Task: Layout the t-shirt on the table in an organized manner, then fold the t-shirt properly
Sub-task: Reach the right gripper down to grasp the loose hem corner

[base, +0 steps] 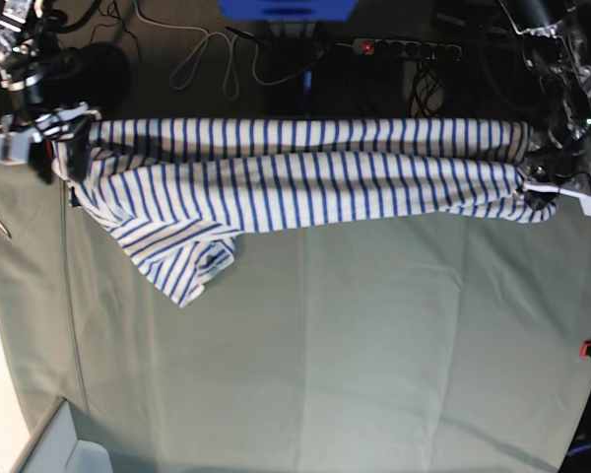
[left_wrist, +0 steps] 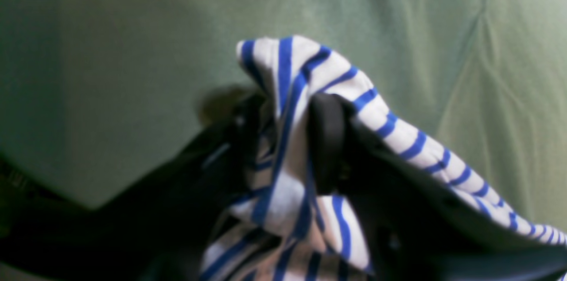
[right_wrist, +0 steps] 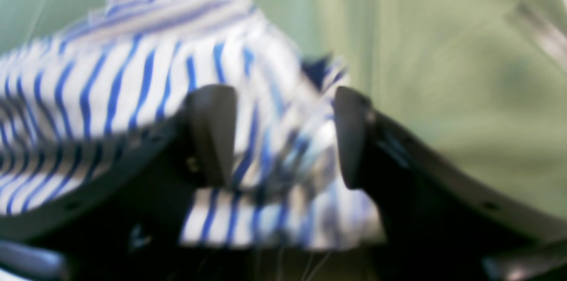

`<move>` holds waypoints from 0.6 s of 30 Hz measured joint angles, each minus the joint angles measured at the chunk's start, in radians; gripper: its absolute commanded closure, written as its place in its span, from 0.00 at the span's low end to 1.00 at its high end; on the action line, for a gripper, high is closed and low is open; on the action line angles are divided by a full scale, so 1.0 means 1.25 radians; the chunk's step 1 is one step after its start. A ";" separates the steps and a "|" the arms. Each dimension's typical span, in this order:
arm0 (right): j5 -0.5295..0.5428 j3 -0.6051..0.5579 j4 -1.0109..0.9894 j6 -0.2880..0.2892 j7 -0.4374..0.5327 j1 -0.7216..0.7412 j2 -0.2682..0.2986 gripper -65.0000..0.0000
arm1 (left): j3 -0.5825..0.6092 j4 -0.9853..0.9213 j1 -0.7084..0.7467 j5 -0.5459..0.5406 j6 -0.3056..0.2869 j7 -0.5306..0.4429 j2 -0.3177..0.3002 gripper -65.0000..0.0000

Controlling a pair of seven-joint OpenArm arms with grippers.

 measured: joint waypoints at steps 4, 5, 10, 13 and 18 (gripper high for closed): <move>0.005 0.062 0.048 -0.002 0.002 0.015 -0.016 0.37 | 0.000 0.000 0.000 0.000 0.000 0.000 0.001 0.71; -0.004 0.049 0.048 -0.002 -0.002 0.033 -0.016 0.37 | 0.000 0.000 0.000 0.000 0.000 0.001 0.001 0.72; -0.109 -0.137 -0.024 0.006 -0.130 0.209 0.054 0.37 | -0.004 0.000 0.000 0.001 0.000 0.001 -0.002 0.78; -0.151 -0.168 -0.114 0.013 -0.164 0.314 0.048 0.37 | -0.004 0.001 -0.001 0.000 0.000 -0.002 0.003 0.79; -0.222 -0.229 -0.258 0.009 -0.180 0.402 0.050 0.37 | -0.004 -0.001 -0.001 0.001 0.000 -0.002 0.002 0.79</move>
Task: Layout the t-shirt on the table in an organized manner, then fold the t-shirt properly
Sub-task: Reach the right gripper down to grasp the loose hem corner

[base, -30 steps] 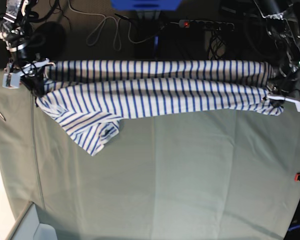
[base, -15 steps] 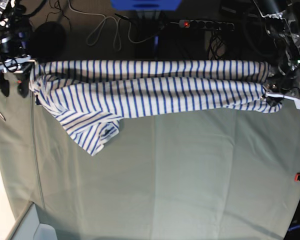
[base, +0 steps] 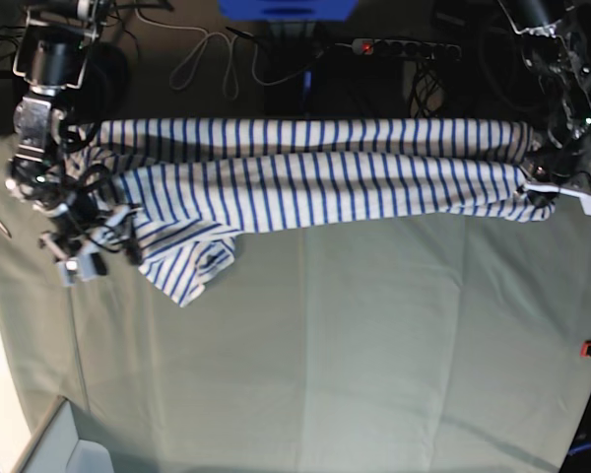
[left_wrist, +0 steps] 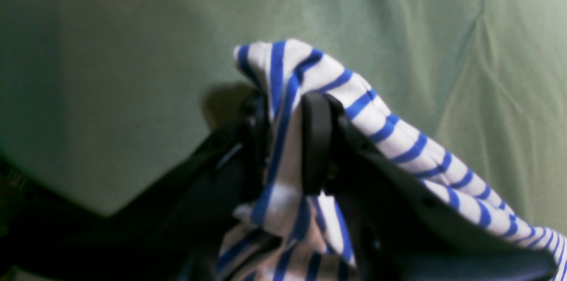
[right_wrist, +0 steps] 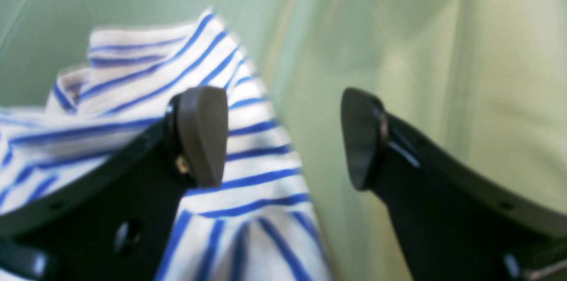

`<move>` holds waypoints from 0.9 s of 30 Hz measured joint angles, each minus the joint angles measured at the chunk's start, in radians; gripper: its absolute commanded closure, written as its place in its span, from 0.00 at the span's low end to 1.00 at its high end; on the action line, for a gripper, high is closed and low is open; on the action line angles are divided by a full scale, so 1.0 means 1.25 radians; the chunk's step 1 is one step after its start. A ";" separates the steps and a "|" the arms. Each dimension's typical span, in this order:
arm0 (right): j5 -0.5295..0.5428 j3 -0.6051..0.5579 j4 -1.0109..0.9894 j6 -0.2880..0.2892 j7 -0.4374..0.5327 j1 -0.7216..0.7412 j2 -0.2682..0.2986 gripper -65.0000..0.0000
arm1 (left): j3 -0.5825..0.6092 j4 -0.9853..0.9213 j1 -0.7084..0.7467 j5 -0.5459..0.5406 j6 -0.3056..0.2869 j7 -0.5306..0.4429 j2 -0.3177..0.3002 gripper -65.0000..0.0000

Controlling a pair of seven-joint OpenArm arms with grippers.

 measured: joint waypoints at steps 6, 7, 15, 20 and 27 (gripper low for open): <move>-0.028 -0.016 -0.110 0.000 0.012 0.079 -0.007 0.37 | 0.000 -0.002 -0.017 -0.001 0.000 0.000 0.001 0.79; -0.031 -0.016 -0.131 -0.001 0.011 0.088 -0.005 0.37 | 0.000 -0.002 -0.018 0.000 0.000 0.000 0.001 0.79; -0.023 -0.015 -0.282 -0.002 0.036 0.163 -0.005 0.37 | 0.000 -0.002 -0.016 -0.001 0.000 0.002 0.001 0.79; -0.016 -0.015 -0.291 -0.002 0.044 0.163 -0.003 0.55 | 0.000 -0.002 -0.015 0.000 0.000 0.002 0.001 0.93; -0.018 -0.015 -0.290 -0.002 0.041 0.156 -0.002 0.95 | 0.001 -0.002 -0.033 -0.001 0.000 0.005 0.001 1.00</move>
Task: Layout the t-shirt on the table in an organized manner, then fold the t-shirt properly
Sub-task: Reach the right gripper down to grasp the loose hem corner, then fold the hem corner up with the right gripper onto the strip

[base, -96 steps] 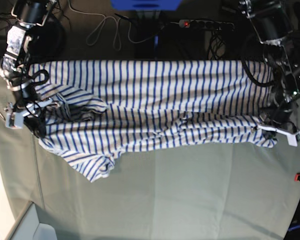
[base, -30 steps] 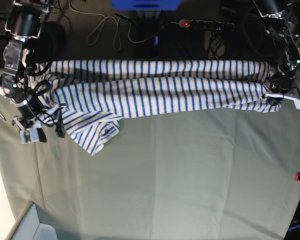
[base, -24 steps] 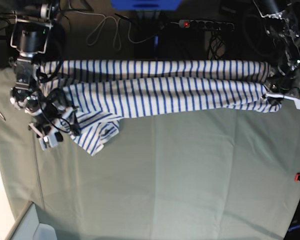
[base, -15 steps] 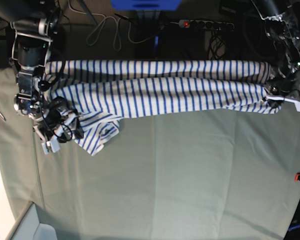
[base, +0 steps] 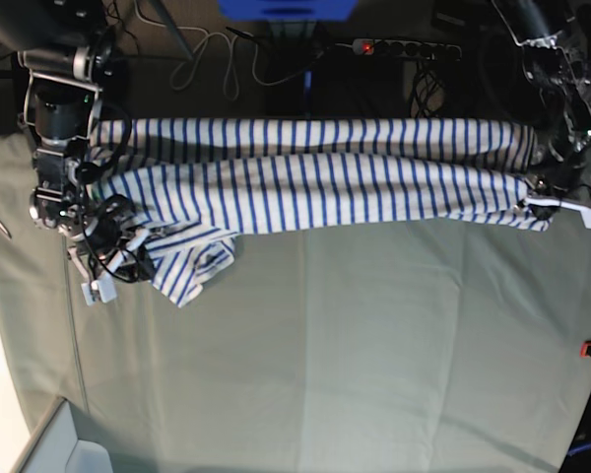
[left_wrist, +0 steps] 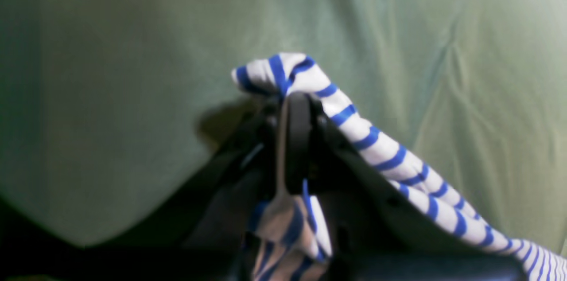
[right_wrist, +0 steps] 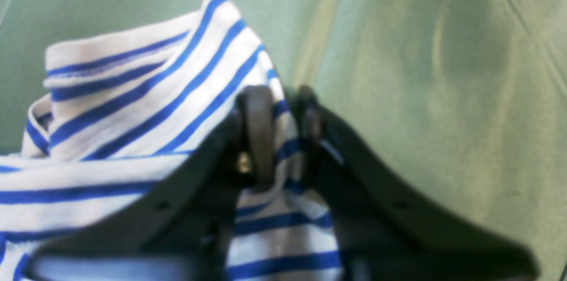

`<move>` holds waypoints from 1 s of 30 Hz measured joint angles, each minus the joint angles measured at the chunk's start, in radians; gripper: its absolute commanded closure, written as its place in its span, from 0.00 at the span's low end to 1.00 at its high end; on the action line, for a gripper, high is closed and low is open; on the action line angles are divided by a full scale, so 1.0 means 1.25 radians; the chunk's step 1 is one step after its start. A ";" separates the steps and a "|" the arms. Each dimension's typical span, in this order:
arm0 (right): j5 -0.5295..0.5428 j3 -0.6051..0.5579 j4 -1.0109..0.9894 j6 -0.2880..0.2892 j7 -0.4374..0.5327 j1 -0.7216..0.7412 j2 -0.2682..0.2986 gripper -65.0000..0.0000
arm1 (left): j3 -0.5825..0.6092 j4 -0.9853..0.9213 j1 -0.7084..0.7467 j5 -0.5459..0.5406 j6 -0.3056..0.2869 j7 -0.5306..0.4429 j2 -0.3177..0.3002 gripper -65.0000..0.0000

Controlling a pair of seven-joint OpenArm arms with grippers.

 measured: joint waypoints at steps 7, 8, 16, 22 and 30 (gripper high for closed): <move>-0.013 -0.001 0.067 0.001 -0.029 -0.032 -0.003 1.00 | 0.000 0.002 0.000 0.000 0.000 0.000 0.000 1.00; -0.013 -0.001 0.095 0.002 -0.034 -0.043 -0.004 1.00 | 0.000 0.002 -0.007 0.000 0.001 0.006 0.001 1.00; -0.008 0.002 0.244 0.002 -0.039 -0.011 -0.006 1.00 | 0.024 0.003 -0.084 -0.001 0.004 0.001 -0.005 1.00; -0.013 0.002 0.243 0.002 -0.092 0.057 0.000 1.00 | 0.093 0.003 -0.169 -0.003 0.004 0.001 -0.009 1.00; -0.010 0.001 0.242 0.002 -0.096 0.121 -0.003 1.00 | 0.138 -0.002 -0.251 0.004 0.009 0.000 -0.006 1.00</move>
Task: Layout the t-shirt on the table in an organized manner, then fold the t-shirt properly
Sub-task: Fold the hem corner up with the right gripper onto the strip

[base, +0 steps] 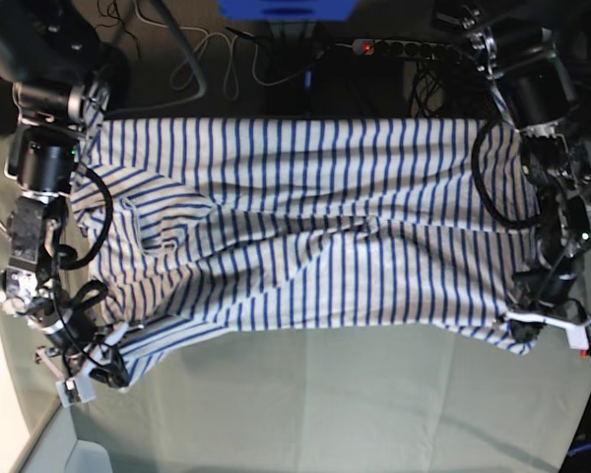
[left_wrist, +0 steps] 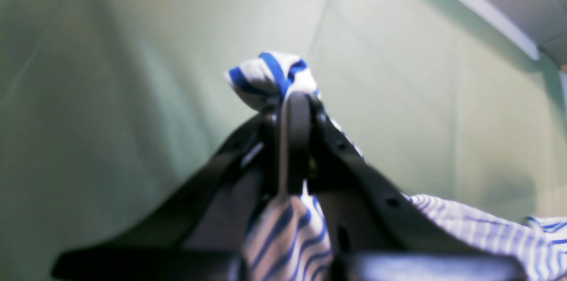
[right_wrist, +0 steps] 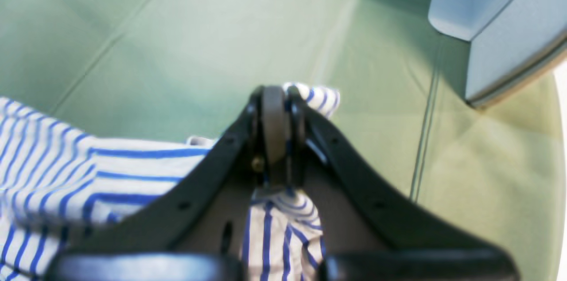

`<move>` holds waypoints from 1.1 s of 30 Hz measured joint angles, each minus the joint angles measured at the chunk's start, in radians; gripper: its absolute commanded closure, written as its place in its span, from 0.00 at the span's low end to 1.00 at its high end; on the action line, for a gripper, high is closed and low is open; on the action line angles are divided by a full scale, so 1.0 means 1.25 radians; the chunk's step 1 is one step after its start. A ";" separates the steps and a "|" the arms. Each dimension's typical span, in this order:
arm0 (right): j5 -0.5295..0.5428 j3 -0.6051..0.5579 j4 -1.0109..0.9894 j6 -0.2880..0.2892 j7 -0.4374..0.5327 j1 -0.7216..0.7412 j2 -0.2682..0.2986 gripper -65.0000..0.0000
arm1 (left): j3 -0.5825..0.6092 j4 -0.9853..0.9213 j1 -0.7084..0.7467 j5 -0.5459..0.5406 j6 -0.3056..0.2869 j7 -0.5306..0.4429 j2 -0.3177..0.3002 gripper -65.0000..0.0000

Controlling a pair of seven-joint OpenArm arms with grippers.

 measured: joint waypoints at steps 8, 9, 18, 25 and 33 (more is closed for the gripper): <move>0.048 0.034 0.039 0.001 0.005 -0.055 0.001 1.00 | -0.005 -0.001 -0.002 0.002 0.001 0.002 0.000 1.00; 0.049 0.048 0.059 0.001 0.002 -0.080 0.003 1.00 | -0.005 -0.001 0.002 0.002 0.001 0.002 -0.001 1.00; 0.061 0.198 0.219 0.000 0.005 -0.257 -0.041 1.00 | -0.008 -0.001 0.069 -0.002 -0.003 -0.006 -0.005 1.00; 0.061 0.266 0.296 0.001 0.005 -0.378 -0.106 1.00 | -0.042 0.002 0.139 -0.007 -0.012 -0.006 0.006 1.00; 0.061 0.269 0.294 0.001 0.016 -0.456 -0.123 1.00 | -0.125 0.002 0.187 -0.006 -0.010 -0.009 0.025 1.00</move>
